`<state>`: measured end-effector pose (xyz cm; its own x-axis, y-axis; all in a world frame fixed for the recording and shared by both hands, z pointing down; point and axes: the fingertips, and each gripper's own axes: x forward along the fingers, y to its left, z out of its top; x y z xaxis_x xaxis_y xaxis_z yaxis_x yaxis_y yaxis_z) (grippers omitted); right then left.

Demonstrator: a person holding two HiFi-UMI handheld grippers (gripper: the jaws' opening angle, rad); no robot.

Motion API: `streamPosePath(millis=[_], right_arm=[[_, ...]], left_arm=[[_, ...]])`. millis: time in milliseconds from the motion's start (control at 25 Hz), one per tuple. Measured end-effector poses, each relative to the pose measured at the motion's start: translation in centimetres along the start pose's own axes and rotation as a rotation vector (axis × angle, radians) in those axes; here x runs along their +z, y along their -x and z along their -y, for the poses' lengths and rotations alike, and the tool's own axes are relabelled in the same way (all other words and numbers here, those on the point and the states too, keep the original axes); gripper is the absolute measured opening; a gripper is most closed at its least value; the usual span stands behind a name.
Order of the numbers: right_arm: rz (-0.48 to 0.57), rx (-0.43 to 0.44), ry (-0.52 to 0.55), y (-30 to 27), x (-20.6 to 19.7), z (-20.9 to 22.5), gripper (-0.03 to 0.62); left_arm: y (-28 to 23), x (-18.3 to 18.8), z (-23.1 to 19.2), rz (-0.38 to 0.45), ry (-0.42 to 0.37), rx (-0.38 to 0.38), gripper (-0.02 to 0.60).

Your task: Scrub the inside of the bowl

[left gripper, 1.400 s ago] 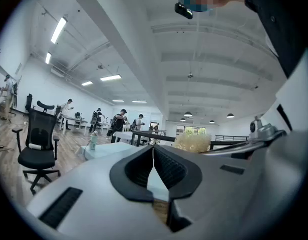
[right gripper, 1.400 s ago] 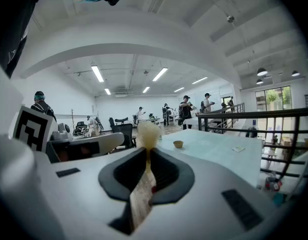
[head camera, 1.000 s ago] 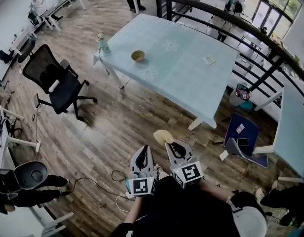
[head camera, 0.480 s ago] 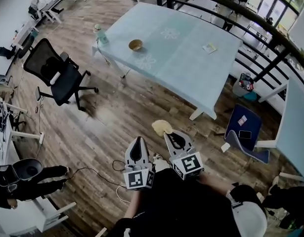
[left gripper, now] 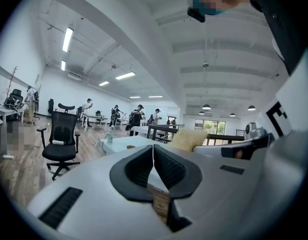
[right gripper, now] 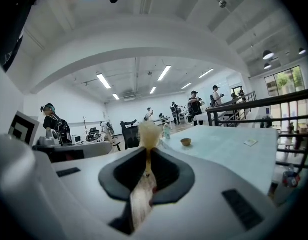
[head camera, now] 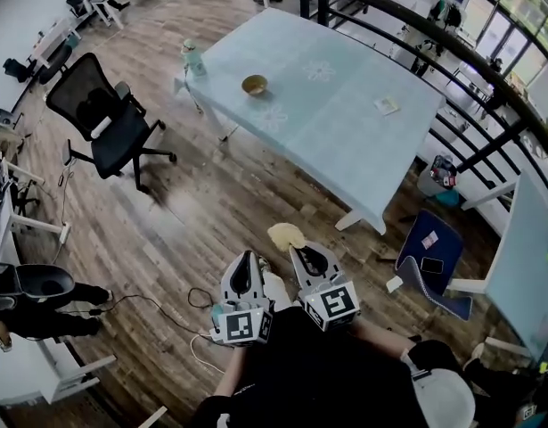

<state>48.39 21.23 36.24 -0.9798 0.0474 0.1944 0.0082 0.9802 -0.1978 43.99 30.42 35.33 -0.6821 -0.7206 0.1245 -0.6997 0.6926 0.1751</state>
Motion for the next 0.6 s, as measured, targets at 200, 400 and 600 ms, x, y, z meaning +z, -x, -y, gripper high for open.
streamPosePath(millis=[200, 400, 600], right_arm=[[-0.018, -0.019, 0.018, -1.9, -0.1, 0.9, 0.037], [0.003, -0.068, 0.012, -5.6, 1.2, 2.4, 0.037], [0.027, -0.089, 0.018, -10.2, 3.5, 2.4, 0.038]], left_arm=[[-2.2, -1.1, -0.9, -0.012, 0.015, -0.012, 0.016], [-6.0, 0.3, -2.9, -0.006, -0.015, -0.051, 0.016], [-10.5, 2.5, -6.3, -0.034, 0.0, -0.059, 0.016]])
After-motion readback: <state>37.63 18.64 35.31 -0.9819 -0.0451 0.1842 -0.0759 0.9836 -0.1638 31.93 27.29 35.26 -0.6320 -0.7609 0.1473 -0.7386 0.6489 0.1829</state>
